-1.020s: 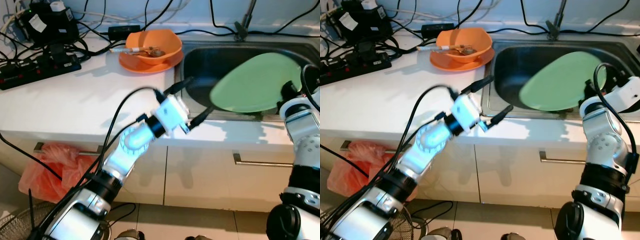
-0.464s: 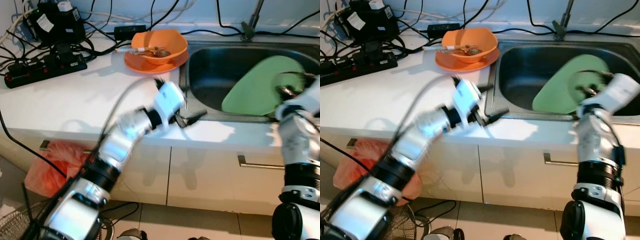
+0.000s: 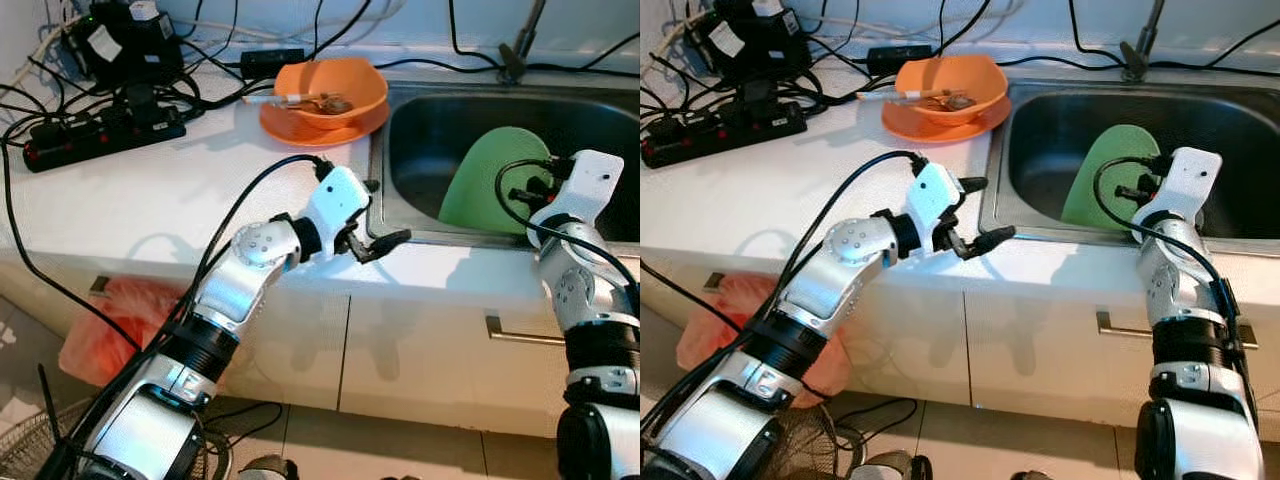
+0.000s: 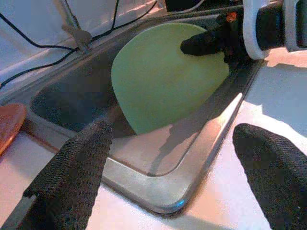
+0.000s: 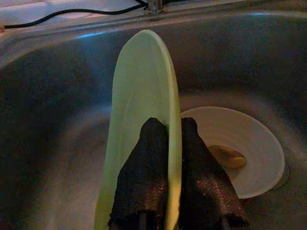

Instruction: Kitchen organization

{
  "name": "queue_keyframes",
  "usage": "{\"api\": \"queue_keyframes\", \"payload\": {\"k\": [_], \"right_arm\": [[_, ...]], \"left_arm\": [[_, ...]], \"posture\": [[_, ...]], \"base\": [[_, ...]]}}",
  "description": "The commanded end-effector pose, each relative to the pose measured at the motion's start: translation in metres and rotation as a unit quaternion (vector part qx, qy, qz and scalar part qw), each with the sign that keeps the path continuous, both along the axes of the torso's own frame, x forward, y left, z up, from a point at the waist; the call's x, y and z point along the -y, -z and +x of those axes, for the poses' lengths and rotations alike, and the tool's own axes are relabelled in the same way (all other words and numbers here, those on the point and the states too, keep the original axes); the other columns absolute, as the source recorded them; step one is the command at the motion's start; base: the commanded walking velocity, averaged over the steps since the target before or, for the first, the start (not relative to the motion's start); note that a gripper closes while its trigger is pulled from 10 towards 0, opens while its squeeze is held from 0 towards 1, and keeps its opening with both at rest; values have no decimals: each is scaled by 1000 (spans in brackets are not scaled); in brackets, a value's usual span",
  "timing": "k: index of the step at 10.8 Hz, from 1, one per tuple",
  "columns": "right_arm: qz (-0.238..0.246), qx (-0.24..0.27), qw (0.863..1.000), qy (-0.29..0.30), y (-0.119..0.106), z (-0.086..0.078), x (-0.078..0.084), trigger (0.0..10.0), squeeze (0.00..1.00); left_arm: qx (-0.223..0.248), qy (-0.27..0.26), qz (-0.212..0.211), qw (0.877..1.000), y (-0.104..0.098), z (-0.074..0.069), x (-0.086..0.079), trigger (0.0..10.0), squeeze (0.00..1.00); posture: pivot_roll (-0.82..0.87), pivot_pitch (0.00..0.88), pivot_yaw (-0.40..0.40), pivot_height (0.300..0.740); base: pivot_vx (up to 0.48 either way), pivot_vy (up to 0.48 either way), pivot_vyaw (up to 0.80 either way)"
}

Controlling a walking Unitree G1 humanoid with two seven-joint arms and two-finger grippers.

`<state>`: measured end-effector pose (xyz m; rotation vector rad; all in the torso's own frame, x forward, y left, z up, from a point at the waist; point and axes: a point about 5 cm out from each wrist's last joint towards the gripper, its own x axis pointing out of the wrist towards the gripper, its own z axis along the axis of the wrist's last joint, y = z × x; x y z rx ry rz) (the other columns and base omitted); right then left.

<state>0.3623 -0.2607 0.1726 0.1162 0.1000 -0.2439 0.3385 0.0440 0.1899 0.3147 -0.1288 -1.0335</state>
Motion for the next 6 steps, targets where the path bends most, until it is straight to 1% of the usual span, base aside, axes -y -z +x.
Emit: {"api": "queue_keyframes", "payload": {"k": [1, 3, 4, 6], "right_arm": [[-6, -25, 1000, -4, 8, 0, 1, 10000, 0], [-19, -41, 999, -4, 11, 3, 1, 10000, 0], [-19, -39, 999, -7, 10, 4, 1, 10000, 231], [-18, -41, 999, -13, 12, 3, 0, 10000, 1000]], "left_arm": [[10, 6, 2, 1000, -8, 0, 1, 10000, 1000], [7, 9, 8, 1000, -6, -1, 1, 10000, 1000], [6, 10, 10, 1000, -4, -2, 1, 10000, 1000], [3, 5, 10, 1000, -4, -1, 0, 10000, 1000]], "posture": [[95, 65, 68, 740], [97, 68, 64, 740], [98, 68, 63, 740], [98, 70, 62, 740]], "base": [[0, 0, 0], [0, 0, 0], [0, 0, 0], [0, 0, 0]]}}
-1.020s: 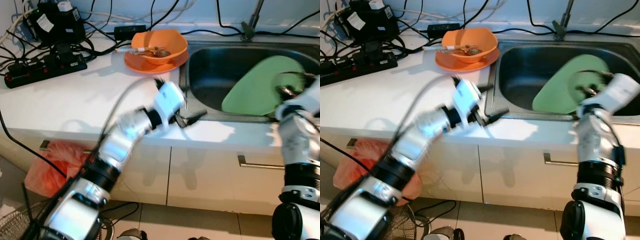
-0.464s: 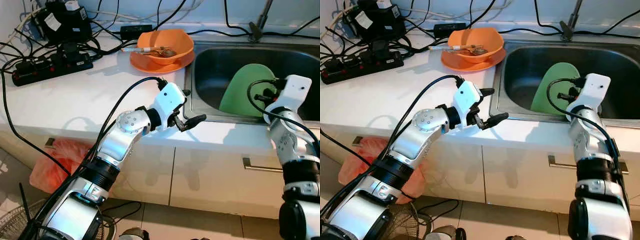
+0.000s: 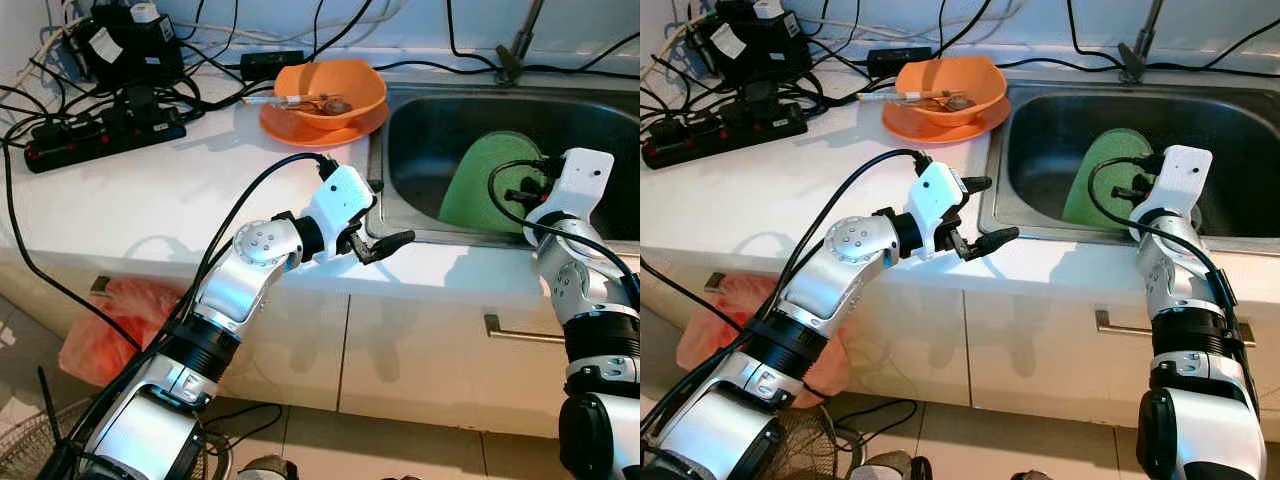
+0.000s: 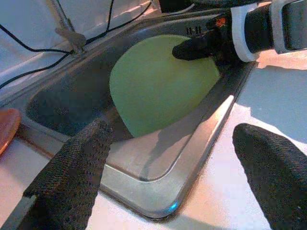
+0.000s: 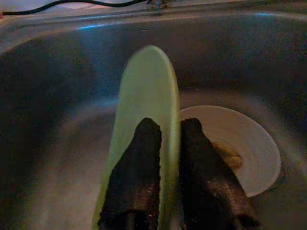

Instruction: Kitchen organization

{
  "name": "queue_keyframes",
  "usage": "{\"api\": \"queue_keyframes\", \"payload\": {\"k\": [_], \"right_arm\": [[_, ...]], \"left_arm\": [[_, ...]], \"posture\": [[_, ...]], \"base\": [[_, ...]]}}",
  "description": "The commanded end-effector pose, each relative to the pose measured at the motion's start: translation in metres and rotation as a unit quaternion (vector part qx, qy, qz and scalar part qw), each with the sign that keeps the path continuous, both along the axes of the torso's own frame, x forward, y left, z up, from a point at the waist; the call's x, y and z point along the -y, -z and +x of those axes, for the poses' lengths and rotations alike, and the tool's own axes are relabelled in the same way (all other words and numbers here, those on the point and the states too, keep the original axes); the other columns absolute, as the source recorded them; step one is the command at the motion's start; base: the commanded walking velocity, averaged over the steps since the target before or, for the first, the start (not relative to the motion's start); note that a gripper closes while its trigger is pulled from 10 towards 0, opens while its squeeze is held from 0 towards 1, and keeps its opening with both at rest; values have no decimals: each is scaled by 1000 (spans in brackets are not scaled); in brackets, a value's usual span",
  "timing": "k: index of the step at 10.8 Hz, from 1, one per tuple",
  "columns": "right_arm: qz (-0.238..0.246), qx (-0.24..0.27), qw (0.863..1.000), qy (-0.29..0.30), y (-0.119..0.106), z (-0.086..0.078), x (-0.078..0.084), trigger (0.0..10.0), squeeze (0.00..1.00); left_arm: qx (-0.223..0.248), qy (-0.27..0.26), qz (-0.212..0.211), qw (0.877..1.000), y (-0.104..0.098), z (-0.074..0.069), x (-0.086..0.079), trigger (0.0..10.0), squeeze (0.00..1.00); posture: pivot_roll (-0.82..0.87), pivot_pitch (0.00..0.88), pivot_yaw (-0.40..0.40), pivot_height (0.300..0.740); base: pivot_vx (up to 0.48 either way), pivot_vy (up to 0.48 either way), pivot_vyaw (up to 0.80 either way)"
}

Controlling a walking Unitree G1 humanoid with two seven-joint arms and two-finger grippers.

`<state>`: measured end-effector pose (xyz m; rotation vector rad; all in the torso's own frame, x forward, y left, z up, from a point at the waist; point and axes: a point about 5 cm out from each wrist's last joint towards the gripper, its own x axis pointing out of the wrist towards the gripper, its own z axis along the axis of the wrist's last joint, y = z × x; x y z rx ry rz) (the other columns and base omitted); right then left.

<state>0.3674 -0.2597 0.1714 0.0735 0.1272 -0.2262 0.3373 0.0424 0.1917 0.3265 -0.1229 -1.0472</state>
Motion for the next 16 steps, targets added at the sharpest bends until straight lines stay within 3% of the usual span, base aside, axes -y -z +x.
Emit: {"api": "queue_keyframes", "payload": {"k": [1, 12, 14, 16], "right_arm": [[0, -26, 1000, 0, 11, -2, 2, 10000, 1000], [-2, -17, 1000, 12, 8, -7, 10, 10000, 1000], [1, 32, 999, -8, -10, -7, 0, 10000, 1000], [-10, 66, 996, -50, -20, -15, -16, 10000, 1000]], "left_arm": [[1, -1, 4, 1000, -1, 0, -2, 10000, 1000], [-5, -8, 3, 1000, 0, 2, -3, 10000, 1000], [5, -40, -18, 999, -4, 5, -5, 10000, 996], [17, -97, -70, 993, -12, 8, -11, 10000, 580]], "posture": [[95, 70, 66, 740], [92, 64, 65, 740], [91, 62, 68, 740], [87, 57, 71, 740]], "base": [[0, 0, 0], [0, 0, 0], [0, 0, 0], [0, 0, 0]]}}
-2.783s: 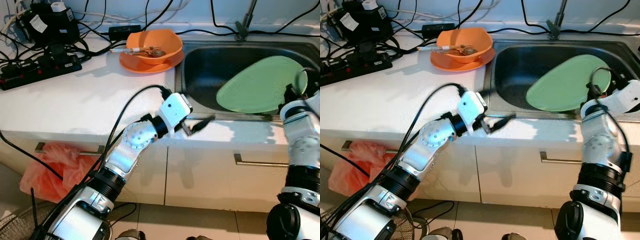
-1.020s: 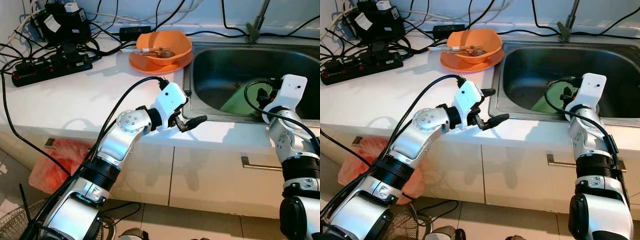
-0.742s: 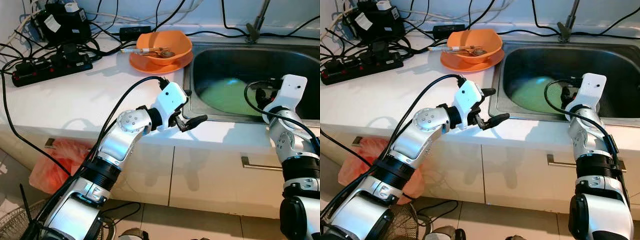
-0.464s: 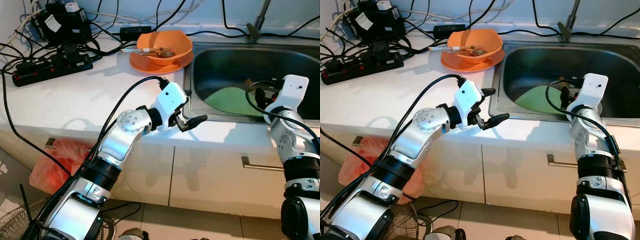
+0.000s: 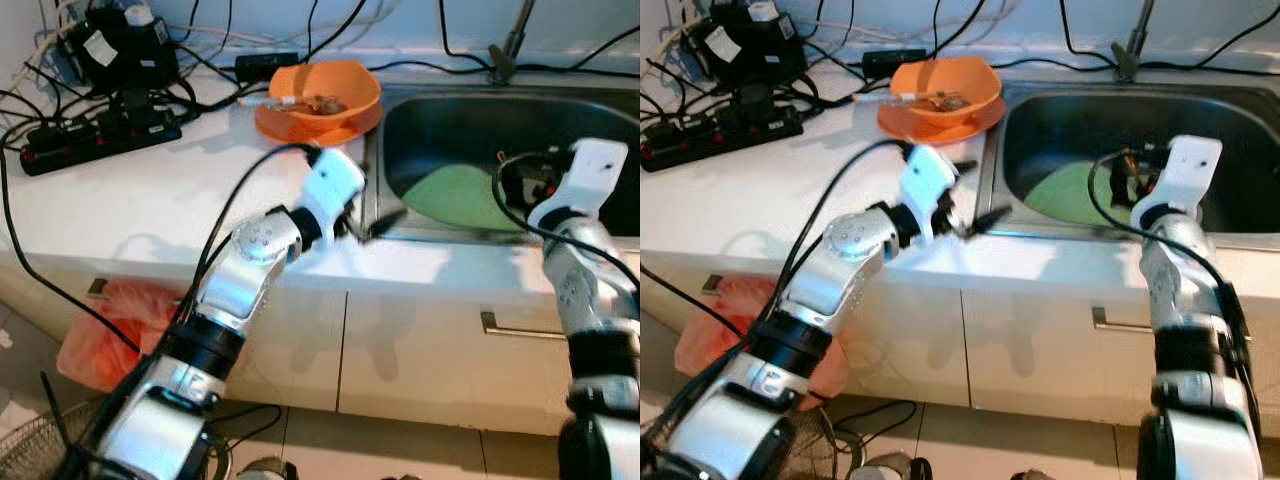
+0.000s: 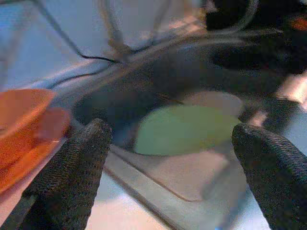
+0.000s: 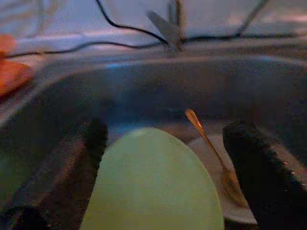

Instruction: Kitchen organization

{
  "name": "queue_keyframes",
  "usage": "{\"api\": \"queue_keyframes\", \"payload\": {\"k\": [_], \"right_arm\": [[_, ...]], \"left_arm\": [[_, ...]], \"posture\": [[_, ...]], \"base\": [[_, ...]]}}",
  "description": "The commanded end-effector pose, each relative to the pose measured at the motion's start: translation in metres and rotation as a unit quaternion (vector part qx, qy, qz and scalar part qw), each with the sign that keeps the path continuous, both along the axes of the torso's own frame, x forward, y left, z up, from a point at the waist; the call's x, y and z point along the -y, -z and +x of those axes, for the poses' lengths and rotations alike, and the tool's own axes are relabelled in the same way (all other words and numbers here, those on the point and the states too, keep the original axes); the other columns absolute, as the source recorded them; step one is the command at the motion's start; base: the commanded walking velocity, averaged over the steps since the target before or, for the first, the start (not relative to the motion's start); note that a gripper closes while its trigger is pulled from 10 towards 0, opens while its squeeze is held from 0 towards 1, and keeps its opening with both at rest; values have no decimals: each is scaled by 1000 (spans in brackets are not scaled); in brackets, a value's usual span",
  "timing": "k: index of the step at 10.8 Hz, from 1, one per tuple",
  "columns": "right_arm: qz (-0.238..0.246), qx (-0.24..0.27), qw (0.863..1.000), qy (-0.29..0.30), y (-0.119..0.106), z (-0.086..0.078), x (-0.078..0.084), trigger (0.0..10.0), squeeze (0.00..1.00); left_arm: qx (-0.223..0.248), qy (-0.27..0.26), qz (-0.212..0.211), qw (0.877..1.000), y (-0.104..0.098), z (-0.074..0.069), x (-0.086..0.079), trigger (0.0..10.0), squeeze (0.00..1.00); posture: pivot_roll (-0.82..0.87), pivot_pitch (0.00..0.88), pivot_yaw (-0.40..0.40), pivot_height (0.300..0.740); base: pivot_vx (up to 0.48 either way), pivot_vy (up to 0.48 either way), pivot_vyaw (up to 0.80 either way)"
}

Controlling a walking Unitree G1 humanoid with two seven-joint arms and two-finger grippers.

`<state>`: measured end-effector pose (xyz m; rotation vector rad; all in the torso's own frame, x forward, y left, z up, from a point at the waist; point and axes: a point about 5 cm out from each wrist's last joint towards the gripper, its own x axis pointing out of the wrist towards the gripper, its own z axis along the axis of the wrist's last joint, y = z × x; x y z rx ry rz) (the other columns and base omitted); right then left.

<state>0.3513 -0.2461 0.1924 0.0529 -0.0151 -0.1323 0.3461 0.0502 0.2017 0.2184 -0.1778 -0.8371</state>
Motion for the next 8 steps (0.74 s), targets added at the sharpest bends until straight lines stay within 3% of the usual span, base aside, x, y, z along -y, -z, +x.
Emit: {"api": "queue_keyframes", "payload": {"k": [1, 2, 3, 4, 6, 8], "right_arm": [[-1, 7, 1000, -20, -2, -4, -8, 10000, 1000], [-7, 22, 999, -36, -5, -13, -19, 10000, 1000], [-18, 31, 998, -43, -8, -18, -26, 10000, 1000], [-15, 41, 998, -46, -11, -20, -32, 10000, 1000], [-15, 50, 997, -54, -15, -22, -41, 10000, 1000], [-13, 49, 997, -56, -16, -22, -45, 10000, 1000]], "left_arm": [[12, -31, -28, 999, -6, 1, -8, 10000, 627], [42, -82, -58, 994, -14, 1, -17, 10000, 706], [56, -119, -80, 988, -18, 1, -25, 10000, 604], [58, -144, -96, 983, -19, 1, -31, 10000, 0], [58, -176, -123, 975, -20, 0, -36, 10000, 0], [78, -181, -143, 970, -28, -1, -36, 10000, 0]], "posture": [[86, 55, 72, 740], [84, 51, 74, 740], [83, 46, 79, 740], [82, 42, 81, 740], [83, 31, 83, 740], [82, 15, 84, 740]], "base": [[0, 0, 0], [0, 0, 0], [0, 0, 0], [0, 0, 0], [0, 0, 800], [0, 0, 0]]}}
